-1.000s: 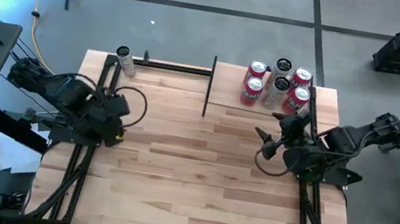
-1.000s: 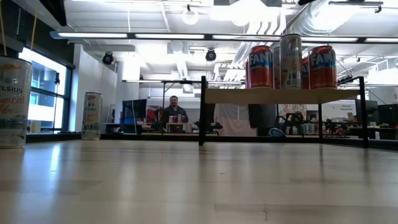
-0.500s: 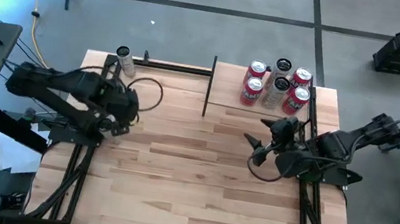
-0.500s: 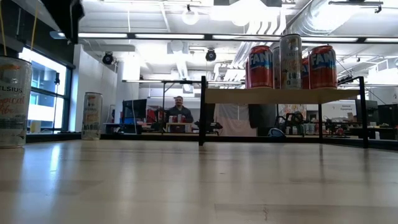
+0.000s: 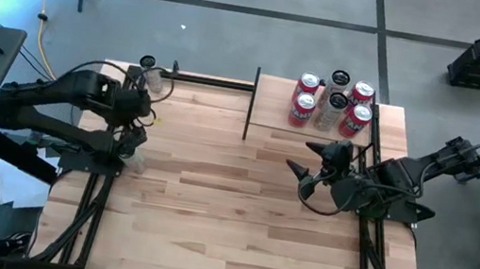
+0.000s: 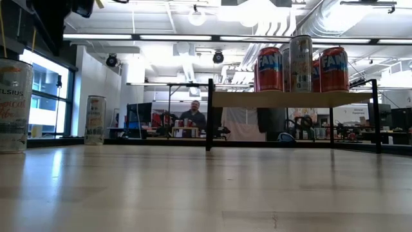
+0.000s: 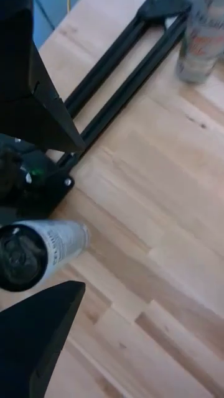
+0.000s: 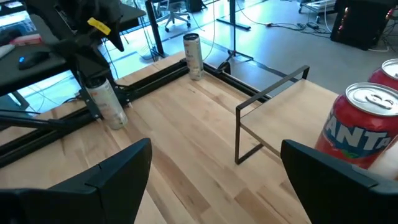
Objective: Place canned beverage on shelf
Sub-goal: Put the white soda can on the shelf
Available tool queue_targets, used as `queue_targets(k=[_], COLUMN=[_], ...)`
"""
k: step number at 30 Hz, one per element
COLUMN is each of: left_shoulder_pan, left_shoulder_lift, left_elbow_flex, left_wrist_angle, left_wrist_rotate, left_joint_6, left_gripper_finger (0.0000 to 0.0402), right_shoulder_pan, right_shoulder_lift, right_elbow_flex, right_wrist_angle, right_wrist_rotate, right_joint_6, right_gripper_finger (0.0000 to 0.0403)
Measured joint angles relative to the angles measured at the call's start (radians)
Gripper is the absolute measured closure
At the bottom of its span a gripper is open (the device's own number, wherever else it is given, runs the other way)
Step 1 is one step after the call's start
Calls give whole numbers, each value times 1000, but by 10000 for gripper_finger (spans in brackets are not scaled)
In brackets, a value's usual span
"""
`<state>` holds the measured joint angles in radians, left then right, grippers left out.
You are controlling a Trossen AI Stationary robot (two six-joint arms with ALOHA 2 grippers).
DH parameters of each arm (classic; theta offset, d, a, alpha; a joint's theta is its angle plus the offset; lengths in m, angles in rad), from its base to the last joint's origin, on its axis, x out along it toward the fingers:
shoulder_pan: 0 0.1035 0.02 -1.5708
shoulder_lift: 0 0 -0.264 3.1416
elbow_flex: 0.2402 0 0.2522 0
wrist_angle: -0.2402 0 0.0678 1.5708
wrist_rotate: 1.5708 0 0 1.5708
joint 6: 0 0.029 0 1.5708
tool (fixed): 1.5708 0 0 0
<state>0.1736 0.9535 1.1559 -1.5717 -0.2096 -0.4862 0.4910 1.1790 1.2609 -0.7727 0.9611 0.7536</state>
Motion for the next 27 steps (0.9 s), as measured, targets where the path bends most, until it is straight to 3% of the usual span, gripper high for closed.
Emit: queue_targets(k=[10,15,27], left_shoulder_pan=[9,8,7], left_shoulder_lift=[-57,-78,-102], left_elbow_flex=[-196,-231,-231], left_wrist_angle=[-1,1,7], left_wrist_rotate=[247,380,251], left_joint_6=[-9,-36,-97], left_gripper_finger=[30,29,29], right_shoulder_pan=[1,1,1], right_shoulder_lift=[0,0,0], right_elbow_flex=[0,0,0], right_wrist_angle=[0,15,34], right_wrist_rotate=[-19,-19,-23], right_joint_6=[31,31,31], right_gripper_finger=[62,62,62])
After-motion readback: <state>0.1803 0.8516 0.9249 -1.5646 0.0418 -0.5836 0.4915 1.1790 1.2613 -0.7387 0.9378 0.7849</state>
